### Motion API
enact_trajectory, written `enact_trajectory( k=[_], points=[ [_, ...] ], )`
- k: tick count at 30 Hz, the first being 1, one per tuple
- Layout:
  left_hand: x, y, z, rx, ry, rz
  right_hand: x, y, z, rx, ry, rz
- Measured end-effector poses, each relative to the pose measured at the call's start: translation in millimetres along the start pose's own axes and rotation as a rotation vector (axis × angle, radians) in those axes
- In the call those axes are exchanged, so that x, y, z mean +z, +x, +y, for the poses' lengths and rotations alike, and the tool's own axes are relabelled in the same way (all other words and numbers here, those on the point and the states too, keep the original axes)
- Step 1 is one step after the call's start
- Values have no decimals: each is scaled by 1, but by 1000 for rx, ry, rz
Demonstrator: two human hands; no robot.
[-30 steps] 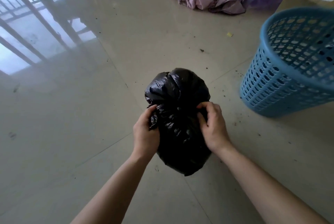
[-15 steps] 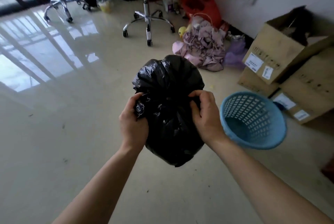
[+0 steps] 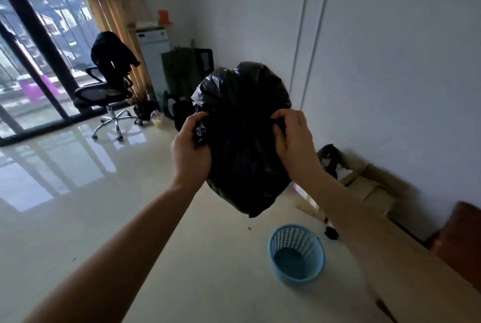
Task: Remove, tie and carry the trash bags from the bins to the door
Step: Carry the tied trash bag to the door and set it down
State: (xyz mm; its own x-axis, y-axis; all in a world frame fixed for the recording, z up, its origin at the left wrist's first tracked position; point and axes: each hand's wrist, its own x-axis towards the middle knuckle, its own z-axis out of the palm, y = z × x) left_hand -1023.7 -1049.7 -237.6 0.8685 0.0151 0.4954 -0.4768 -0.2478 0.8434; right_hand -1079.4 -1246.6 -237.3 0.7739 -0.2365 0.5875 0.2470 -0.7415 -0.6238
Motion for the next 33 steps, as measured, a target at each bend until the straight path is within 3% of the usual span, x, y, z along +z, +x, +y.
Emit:
enact_trajectory(
  k=[6, 13, 18, 23, 33],
  points=[
    [36, 2, 100, 85, -115, -101, -117, 7, -27, -15, -184, 62],
    [136, -69, 167, 143, -356, -479, -248, -96, -29, 278, -474, 300],
    [211, -195, 247, 130, -550, -835, -361, -230, -47, 437, -789, 494],
    [241, -333, 332, 186, -701, -1123, -458, -368, -81, 588, -944, 684],
    [293, -656, 527, 382, -963, -1503, -670, -651, -160, 838, -1130, 939]
  ],
)
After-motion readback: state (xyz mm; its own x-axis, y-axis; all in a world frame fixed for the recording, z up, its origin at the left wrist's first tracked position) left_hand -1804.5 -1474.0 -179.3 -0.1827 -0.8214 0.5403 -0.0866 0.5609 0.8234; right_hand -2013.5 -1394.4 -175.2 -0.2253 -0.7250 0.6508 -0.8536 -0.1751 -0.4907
